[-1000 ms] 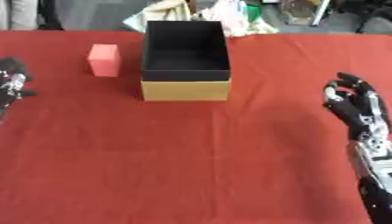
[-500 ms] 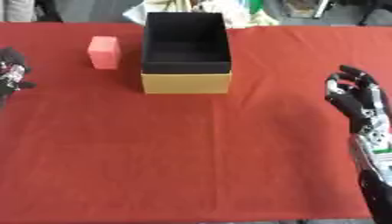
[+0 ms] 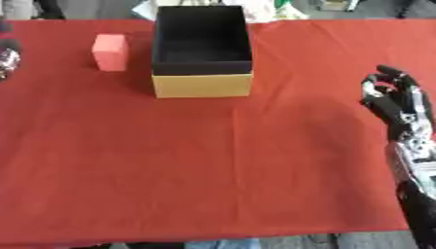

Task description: Pick up objects on the table and place them in the box.

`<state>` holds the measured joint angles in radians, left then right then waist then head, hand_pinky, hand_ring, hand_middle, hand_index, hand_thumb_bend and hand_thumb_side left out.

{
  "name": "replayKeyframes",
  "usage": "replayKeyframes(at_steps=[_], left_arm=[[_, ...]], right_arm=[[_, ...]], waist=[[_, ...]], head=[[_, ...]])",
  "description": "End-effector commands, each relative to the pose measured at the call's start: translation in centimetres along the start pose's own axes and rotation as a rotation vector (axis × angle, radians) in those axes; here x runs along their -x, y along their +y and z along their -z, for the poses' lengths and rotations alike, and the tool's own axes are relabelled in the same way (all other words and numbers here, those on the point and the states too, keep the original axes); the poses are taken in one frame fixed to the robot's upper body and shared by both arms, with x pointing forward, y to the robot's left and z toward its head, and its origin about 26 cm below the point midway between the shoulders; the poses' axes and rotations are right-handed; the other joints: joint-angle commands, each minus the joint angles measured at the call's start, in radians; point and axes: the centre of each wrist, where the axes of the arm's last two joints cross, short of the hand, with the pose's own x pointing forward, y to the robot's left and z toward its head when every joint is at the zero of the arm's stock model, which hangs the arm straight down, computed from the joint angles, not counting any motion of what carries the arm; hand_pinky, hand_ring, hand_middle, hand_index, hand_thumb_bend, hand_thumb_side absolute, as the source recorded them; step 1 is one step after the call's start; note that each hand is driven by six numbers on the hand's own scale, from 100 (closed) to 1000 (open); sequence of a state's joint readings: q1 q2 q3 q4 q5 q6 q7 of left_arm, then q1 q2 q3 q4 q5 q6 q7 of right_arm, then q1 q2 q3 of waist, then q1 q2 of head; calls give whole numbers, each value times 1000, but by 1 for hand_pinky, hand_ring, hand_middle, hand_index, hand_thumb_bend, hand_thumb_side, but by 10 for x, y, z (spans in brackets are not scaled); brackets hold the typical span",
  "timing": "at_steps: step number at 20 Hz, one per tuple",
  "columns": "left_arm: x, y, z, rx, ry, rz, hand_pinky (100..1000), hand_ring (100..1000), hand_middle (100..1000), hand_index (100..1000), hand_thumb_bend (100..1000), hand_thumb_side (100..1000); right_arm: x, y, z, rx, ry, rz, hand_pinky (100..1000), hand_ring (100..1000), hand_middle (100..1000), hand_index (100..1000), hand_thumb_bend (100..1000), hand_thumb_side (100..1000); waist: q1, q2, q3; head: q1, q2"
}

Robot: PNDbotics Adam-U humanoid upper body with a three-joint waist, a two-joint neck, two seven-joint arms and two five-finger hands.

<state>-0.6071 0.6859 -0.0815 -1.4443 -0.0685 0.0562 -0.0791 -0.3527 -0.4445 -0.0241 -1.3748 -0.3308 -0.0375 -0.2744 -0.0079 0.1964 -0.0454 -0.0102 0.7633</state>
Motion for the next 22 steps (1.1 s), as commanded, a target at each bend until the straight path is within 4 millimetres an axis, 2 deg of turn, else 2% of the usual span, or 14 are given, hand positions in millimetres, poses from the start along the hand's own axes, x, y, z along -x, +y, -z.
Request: replayKeyframes(at_steps=[1,5,8,11,16,19,22], left_arm=[[-10,34,16,2,-32,225,737,815,820,874,100,248],[-13,39,45,39,-40,407,755,811,809,863,100,236],[-8,30,69,102,-22,582,780,833,842,875,100,235],[0,19,88,172,-14,701,797,848,859,880,159,239],[6,3,106,270,-8,769,811,863,870,886,279,248],[3,-1,111,297,-24,771,814,864,867,883,310,251],[1,-3,113,320,-30,771,816,859,853,881,295,253]], right_arm=[[-9,-6,5,-7,-30,-23,505,624,650,774,100,100],[-8,-5,4,-19,-26,-32,504,623,648,773,100,100],[-9,-3,5,-31,-27,-36,504,621,645,774,100,100],[-11,0,6,-42,-33,-34,504,619,642,774,100,100],[-13,4,9,-56,-39,-31,504,615,636,774,100,100],[-13,5,9,-61,-40,-27,504,613,633,774,100,100],[-13,6,9,-61,-38,-24,504,612,630,773,100,100]], waist=[[4,-19,-6],[9,-18,-16],[11,-14,-24],[10,-6,-34],[11,8,-54],[12,14,-65],[12,18,-71]], head=[[2,7],[4,4],[5,-7],[5,-24],[11,-44],[14,-51],[14,-54]])
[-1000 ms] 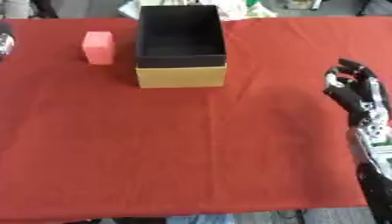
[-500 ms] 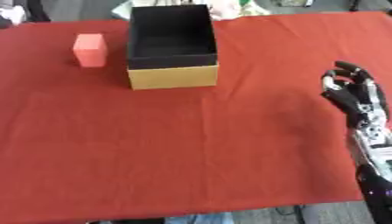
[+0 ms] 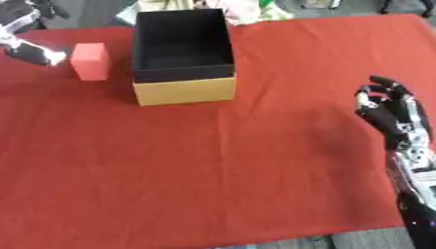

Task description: Pick up objects on the table and place them in the box.

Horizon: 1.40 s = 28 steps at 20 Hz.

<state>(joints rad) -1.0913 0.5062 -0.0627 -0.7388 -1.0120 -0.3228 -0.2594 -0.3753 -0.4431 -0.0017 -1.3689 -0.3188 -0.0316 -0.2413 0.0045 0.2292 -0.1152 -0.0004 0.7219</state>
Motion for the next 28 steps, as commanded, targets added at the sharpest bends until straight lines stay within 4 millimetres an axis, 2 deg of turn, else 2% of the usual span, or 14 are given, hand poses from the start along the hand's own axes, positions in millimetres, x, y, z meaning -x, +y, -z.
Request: replayKeyframes(at_steps=[1,8,9,14,22,23,28], left_arm=[[1,17,1,-10,-11,19,809,848,840,881,289,253],[2,20,-1,79,-19,-13,810,849,850,880,339,257],[2,20,-1,78,-19,-16,810,855,867,886,397,259],[1,15,-1,46,-17,-6,825,894,925,897,392,258],[1,10,-1,48,-15,7,826,895,928,897,386,261],[1,10,-1,46,-12,6,828,896,928,900,363,259],[11,10,-7,5,32,22,830,898,933,901,341,259]], right_arm=[[-10,-4,5,-2,-31,-13,504,611,629,773,100,100],[-9,-4,5,0,-27,-10,504,608,625,771,100,100],[-9,-4,5,0,-26,-9,503,608,624,771,100,100],[-9,-2,5,-5,-27,-7,503,605,621,771,100,100],[-11,0,6,-11,-31,-4,503,605,619,771,100,100],[-10,-1,6,-11,-29,-4,503,602,615,771,100,100],[-14,4,9,-24,-40,4,503,599,612,770,100,100]], waist=[[-1,-14,-3],[2,-11,-2],[2,-11,-2],[3,-6,-6],[3,3,-14],[3,5,-17],[11,43,-72]], head=[[5,-13],[2,-14],[2,-15],[1,-19],[2,-29],[-1,-29],[2,-54]])
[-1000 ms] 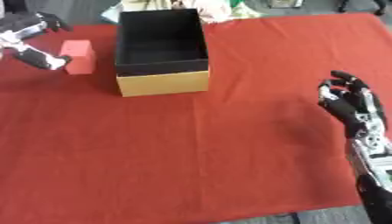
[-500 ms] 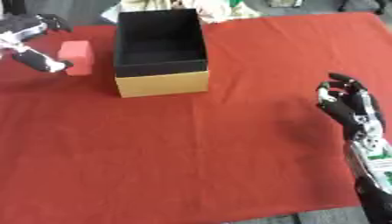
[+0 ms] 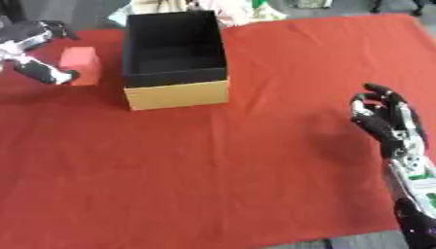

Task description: Pick up objects on the table and place them in the box.

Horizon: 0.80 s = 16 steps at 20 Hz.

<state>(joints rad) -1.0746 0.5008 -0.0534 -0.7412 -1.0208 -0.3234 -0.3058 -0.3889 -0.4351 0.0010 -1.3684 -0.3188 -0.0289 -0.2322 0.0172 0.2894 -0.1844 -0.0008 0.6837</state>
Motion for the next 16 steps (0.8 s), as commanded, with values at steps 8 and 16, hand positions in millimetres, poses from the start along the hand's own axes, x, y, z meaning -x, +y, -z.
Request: replayKeyframes(at_steps=[8,16], left_arm=[[10,15,-7,-86,42,51,800,816,754,870,237,231],[12,23,-11,-199,49,43,607,442,414,799,100,218]], right_arm=[[-11,-1,7,-10,-33,0,503,596,608,770,100,100],[-8,-4,5,-5,-23,-5,503,595,607,769,100,100]], waist=[[2,-4,-17],[2,-25,1]], head=[[2,-16],[1,-9]])
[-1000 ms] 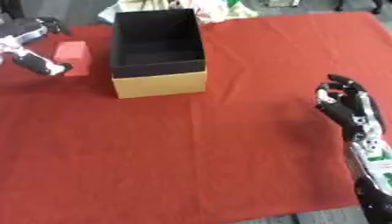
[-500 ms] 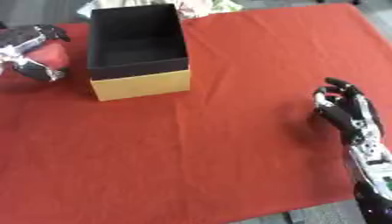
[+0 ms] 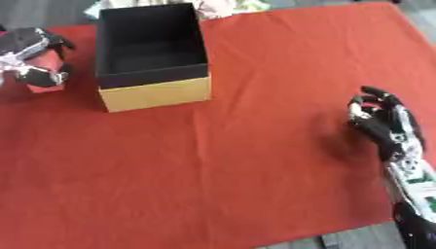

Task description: Pick up objects on the table and place them in the box.

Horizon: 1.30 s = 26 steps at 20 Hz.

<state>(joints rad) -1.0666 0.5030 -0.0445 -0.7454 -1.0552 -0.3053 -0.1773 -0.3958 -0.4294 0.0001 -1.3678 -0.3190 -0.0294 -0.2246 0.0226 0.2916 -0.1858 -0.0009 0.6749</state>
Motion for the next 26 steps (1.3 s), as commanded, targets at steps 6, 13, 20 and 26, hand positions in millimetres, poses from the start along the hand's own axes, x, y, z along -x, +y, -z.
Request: replayKeyframes(at_steps=[6,13,20,26], left_arm=[[13,32,-8,-127,20,6,541,343,336,761,100,237],[2,58,-5,-197,-54,-3,547,333,325,758,100,237],[-45,86,9,-250,-241,31,562,342,329,754,100,214],[-90,81,28,-238,-348,20,572,347,333,755,100,217]], right_arm=[[-5,-8,3,7,-15,-15,503,596,608,769,100,100],[-3,-12,1,13,-7,-24,503,596,608,769,100,100],[-1,-12,-1,9,0,-27,503,597,608,768,100,100],[-2,-6,1,-10,-5,-18,503,598,608,768,100,100]], waist=[[-3,-46,16],[-1,-68,25],[-4,-85,25],[-10,-78,10]], head=[[-1,4],[-2,10],[2,8],[19,-5]])
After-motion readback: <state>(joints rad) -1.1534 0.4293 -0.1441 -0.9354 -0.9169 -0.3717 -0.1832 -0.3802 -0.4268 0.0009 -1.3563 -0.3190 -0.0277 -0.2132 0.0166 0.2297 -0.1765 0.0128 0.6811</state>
